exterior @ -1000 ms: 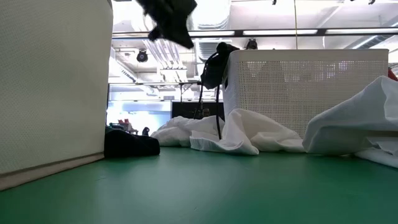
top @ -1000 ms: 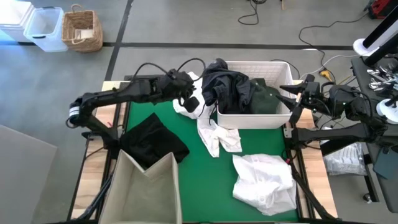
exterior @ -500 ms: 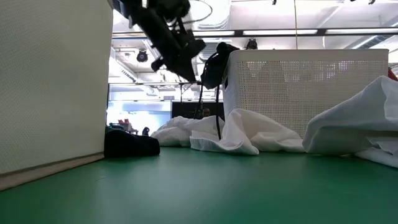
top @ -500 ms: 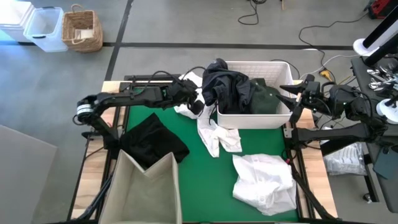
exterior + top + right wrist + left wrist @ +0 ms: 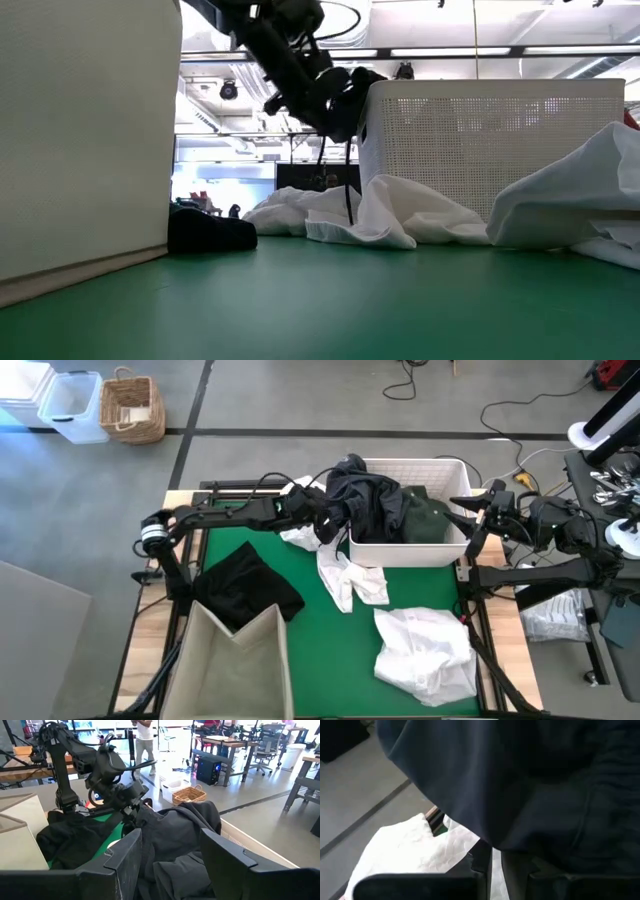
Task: Sort clothes
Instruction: Put the black shorts into the top right white bin
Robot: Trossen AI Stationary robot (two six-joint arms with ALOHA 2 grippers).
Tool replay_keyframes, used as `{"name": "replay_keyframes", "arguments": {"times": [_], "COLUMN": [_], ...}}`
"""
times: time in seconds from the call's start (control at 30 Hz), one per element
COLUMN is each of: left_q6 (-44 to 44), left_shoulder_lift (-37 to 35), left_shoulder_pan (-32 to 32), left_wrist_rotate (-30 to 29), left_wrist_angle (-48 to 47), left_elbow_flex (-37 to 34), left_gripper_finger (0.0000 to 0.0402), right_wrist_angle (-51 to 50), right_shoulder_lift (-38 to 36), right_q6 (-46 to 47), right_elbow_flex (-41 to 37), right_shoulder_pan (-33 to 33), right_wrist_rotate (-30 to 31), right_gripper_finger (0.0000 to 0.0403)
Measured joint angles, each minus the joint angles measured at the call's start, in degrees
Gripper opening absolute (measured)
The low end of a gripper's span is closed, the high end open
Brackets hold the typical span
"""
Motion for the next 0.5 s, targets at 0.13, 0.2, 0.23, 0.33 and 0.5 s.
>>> {"name": "replay_keyframes", "arguments": {"times": [0.13,0.2,0.23,0.33,0.5], "left_q6": [2.38,3.32,3.78,4.99,7.82], "left_shoulder_lift": [0.05,-0.07,-0.07,-0.07,0.18], "left_shoulder_pan": [0.00,0.00,0.04,0.07,0.00], "left_wrist_rotate": [0.10,0.61,1.30,3.55,9.09], "left_wrist_angle": [0.15,0.39,0.31,-0.02,0.26], "left_elbow_flex": [3.01,4.29,4.80,6.49,9.92], "left_gripper_finger": [0.0020,0.0020,0.0020,0.0020,0.0020], "right_wrist_angle": [-0.07,-0.07,-0.07,-0.11,-0.12], "right_shoulder_lift": [0.00,0.00,0.00,0.00,0.00], "right_q6": [-0.05,-0.06,-0.07,-0.10,-0.21], "right_elbow_flex": [0.00,0.00,0.00,0.00,0.00], "right_shoulder_pan": [0.01,-0.01,0.00,0.00,0.00], "right_wrist_rotate": [0.01,0.00,0.00,0.00,0.00], "right_gripper_finger": [0.0192,0.0192,0.0192,0.0192,0.0192]}}
